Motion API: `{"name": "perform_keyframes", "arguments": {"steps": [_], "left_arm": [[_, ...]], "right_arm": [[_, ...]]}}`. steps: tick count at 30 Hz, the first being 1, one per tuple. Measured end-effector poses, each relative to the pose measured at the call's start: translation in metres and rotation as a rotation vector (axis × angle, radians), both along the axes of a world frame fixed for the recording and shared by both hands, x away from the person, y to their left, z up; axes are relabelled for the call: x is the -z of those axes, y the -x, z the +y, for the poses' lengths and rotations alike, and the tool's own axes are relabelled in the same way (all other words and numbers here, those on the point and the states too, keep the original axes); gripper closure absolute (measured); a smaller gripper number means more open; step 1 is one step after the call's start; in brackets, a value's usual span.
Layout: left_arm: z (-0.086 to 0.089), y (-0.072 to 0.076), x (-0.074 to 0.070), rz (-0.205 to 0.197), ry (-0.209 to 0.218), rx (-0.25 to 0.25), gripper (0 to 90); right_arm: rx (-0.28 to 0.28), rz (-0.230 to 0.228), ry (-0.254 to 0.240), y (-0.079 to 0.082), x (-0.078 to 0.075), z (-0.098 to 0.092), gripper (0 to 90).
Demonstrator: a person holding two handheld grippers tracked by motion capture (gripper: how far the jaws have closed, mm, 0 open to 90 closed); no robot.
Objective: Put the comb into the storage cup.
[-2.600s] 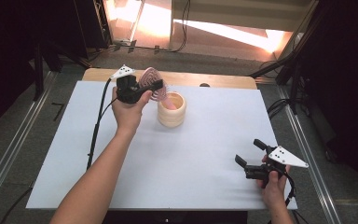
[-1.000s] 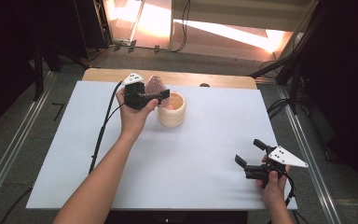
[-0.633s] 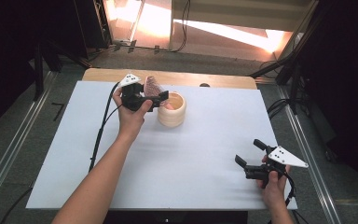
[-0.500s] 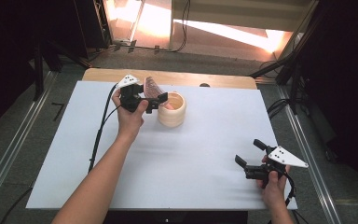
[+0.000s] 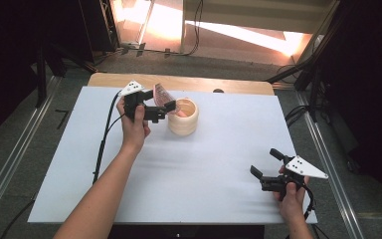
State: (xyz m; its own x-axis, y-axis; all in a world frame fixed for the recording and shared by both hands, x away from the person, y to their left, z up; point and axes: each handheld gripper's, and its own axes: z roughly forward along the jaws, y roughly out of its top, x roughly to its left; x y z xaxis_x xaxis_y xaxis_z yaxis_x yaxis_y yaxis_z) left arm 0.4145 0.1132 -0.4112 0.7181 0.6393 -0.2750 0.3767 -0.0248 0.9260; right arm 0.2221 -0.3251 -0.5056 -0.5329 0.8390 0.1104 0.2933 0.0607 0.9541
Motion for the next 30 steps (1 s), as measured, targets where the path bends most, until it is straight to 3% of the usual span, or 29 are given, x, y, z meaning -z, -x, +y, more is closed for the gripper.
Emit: {"name": "perform_keyframes", "arguments": {"steps": [12, 17, 21, 30], "left_arm": [[0.009, 0.012, -0.007, -0.054, 0.019, 0.033, 0.0], [0.013, 0.017, -0.006, -0.063, -0.003, 0.041, 0.0], [0.017, 0.023, -0.005, -0.101, -0.015, 0.048, 0.0], [0.028, 0.033, 0.000, -0.111, -0.018, 0.038, 0.0]], "right_arm": [[0.000, -0.004, 0.005, 0.000, 0.000, 0.000, 0.0], [-0.001, -0.003, 0.004, 0.000, 0.000, 0.000, 0.0], [-0.003, 0.001, 0.004, 0.000, 0.000, 0.001, 0.0], [-0.002, -0.001, 0.005, 0.000, 0.000, 0.002, 0.0]]}}
